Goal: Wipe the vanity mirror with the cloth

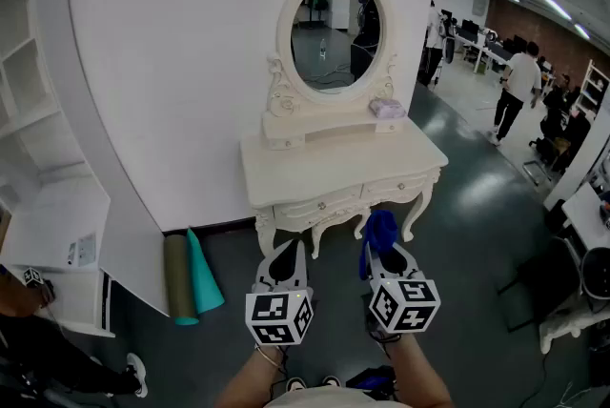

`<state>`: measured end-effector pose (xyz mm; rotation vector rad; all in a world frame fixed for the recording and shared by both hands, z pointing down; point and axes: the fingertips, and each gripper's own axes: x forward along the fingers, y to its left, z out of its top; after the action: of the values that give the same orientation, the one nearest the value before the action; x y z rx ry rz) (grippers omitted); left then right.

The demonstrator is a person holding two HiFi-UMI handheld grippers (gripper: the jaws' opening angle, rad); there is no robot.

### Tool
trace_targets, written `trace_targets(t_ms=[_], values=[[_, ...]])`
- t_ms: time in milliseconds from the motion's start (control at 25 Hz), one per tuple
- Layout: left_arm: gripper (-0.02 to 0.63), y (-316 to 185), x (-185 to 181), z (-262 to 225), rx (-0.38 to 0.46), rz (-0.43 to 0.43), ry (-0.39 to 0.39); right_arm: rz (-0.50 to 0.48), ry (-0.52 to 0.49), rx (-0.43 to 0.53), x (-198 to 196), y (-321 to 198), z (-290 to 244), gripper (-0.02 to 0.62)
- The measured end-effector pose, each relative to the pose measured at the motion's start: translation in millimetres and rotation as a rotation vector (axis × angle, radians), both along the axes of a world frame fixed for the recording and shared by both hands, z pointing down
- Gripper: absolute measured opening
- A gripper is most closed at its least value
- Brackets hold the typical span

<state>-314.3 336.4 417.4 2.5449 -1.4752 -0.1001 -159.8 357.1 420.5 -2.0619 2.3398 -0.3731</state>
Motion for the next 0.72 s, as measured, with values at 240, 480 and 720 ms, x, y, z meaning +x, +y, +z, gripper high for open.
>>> trace_targets(t_ms=[240, 480, 720], values=[[0.006, -2, -7, -1, 0.009, 0.013, -0.001, 0.017, -0.001, 0.004, -5, 0, 0, 0.061], [0.005, -3, -20, 2, 0.005, 0.037, -0.006, 0.033, -0.034, -0.01, -18, 2, 6, 0.061], [0.005, -7, -25, 10, -0.004, 0.072, -0.011, 0.079, -0.05, -0.024, -19, 5, 16, 0.063]])
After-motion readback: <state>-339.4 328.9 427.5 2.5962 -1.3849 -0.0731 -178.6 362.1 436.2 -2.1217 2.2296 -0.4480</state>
